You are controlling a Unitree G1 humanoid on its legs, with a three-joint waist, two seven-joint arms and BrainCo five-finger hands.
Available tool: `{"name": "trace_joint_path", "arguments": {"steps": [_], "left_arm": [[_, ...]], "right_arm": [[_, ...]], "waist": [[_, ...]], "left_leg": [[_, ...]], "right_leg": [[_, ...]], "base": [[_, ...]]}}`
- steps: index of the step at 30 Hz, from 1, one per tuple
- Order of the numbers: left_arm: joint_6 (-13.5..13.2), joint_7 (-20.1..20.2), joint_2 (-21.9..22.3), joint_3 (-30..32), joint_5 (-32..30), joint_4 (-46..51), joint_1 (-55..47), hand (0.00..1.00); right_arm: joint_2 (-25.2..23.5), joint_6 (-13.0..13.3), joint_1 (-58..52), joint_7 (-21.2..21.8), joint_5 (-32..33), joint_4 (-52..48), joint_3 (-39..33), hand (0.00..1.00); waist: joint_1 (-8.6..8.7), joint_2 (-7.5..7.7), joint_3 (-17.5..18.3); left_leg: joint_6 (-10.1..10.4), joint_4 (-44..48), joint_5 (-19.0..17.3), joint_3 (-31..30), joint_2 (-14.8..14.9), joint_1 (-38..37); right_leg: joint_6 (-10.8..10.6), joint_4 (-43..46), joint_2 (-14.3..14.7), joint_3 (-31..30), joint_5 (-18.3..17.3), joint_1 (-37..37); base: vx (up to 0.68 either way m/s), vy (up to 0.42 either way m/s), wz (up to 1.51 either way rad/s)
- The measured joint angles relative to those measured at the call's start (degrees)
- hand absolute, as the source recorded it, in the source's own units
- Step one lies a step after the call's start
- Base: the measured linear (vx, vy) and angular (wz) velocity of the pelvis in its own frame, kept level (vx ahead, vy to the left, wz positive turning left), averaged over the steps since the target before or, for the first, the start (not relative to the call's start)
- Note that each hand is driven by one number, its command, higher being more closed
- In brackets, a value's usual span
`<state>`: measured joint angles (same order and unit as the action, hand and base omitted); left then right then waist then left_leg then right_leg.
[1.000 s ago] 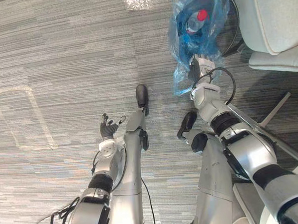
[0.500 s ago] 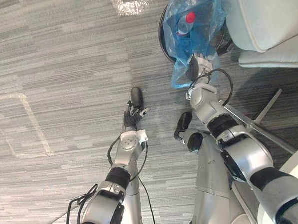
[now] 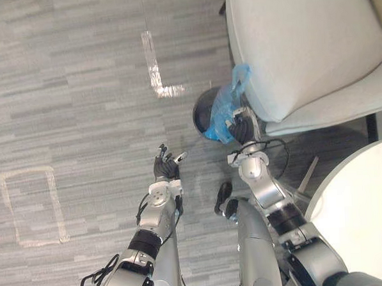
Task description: Gather rubbish on tea table into small bin, then transfer packed bag to large trash can.
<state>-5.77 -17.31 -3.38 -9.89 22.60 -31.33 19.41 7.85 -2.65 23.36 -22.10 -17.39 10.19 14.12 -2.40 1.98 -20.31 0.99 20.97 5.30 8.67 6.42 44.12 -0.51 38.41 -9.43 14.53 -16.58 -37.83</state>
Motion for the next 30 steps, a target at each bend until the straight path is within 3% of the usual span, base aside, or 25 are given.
{"name": "trace_joint_path", "arguments": {"steps": [5, 10, 16, 20, 22, 23, 24, 26, 28, 30], "left_arm": [[1.52, 1.66, -1.4, 0.98, -0.14, 3.29, -6.23, 0.0], [2.0, 1.99, -2.49, 1.04, -1.1, 3.71, -8.02, 0.0], [2.51, 2.93, -4.91, 2.21, -1.25, 9.62, -9.25, 0.0], [2.71, 3.15, -6.06, 4.23, -1.04, 18.09, -11.56, 0.0], [2.56, 4.51, -11.98, 3.92, -1.16, 24.85, -14.57, 0.0], [2.24, 7.89, -15.7, 4.29, -1.23, 27.82, -18.65, 0.0], [2.26, 8.78, -16.57, 4.41, -1.83, 28.7, -20.7, 0.0], [2.7, 10.82, -13.46, 2.27, -8.11, 28.53, -28.66, 0.0], [4.14, 12.67, -11.08, -3.17, -9.26, 22.41, -29.04, 0.0], [6.15, 13.68, -9.11, -8.88, -12.57, 19.96, -28.99, 0.0]], "right_arm": [[-1.89, 1.21, -9.72, 4.9, 2.32, -5.11, 0.07, 1.0], [-3.19, 2.31, -12.8, 8.16, 3.9, -5.64, -0.41, 1.0], [-0.77, 2.69, -13.09, 13.16, 5.22, -2.51, -0.48, 1.0], [1.8, 2.71, -13.0, 16.7, 8.68, -2.08, -0.36, 1.0], [4.5, 2.68, -13.33, 18.89, 11.34, -3.07, 0.41, 1.0], [6.29, 2.57, -13.83, 20.4, 13.56, -4.56, 0.96, 1.0], [6.88, 2.62, -14.16, 20.98, 14.05, -5.13, 0.96, 1.0], [10.03, 2.73, -14.36, 22.87, 16.69, -5.47, 1.28, 1.0], [10.9, 2.72, -14.25, 24.15, 20.33, -5.46, 1.71, 1.0], [10.0, 3.0, -14.21, 24.94, 23.45, -6.03, 2.84, 1.0]], "waist": [[0.39, 2.74, 2.95], [0.54, 3.11, 6.52], [1.02, 2.66, 9.65], [1.45, 1.57, 12.16], [1.81, 0.91, 12.93], [2.03, 0.44, 13.24], [2.02, 0.23, 13.58], [1.85, -1.09, 15.83], [0.71, -1.73, 15.99], [0.71, -1.56, 16.07]], "left_leg": [[0.65, -5.66, -0.34, 0.56, -0.17, -11.35], [1.32, -11.24, 0.88, 1.13, -0.4, -17.88], [1.5, -18.81, 2.84, 1.68, -0.72, -26.45], [1.49, -21.79, 3.14, 1.76, -1.17, -30.54], [1.51, -23.33, 3.48, 1.64, -1.52, -33.03], [1.51, -23.99, 3.5, 1.6, -1.57, -34.61], [1.51, -24.05, 3.5, 1.54, -1.59, -34.86], [1.65, -25.47, 3.67, 0.99, -1.7, -35.34], [1.81, -26.86, 4.27, 0.56, -1.72, -36.73], [1.93, -26.87, 4.35, 0.36, -1.58, -37.65]], "right_leg": [[-0.64, -6.85, 1.15, 0.24, 0.54, 11.46], [-0.98, -12.91, 2.39, -0.3, 2.24, 17.61], [-1.34, -23.76, 4.63, -1.43, 6.53, 26.7], [-1.72, -29.03, 5.33, -2.54, 8.64, 31.01], [-1.93, -30.36, 5.36, -2.83, 9.02, 33.43], [-2.01, -30.93, 5.43, -3.42, 9.11, 34.76], [-2.02, -31.07, 5.41, -3.64, 9.14, 34.99], [-2.0, -31.99, 5.49, -3.93, 9.43, 34.71], [-1.99, -32.04, 5.65, -3.89, 9.42, 35.5], [-1.96, -32.08, 5.78, -3.92, 9.4, 36.21]], "base": [[0.1, -0.04, -0.05], [0.12, -0.028, -0.09], [0.11, 0.021, -0.15], [0.06, 0.019, -0.14], [0.02, 0.008, -0.13], [0.02, -0.008, -0.15], [0.04, -0.014, -0.15], [0.0, 0.002, -0.03], [-0.02, 0.012, 0.03], [-0.04, 0.002, -0.01]]}}
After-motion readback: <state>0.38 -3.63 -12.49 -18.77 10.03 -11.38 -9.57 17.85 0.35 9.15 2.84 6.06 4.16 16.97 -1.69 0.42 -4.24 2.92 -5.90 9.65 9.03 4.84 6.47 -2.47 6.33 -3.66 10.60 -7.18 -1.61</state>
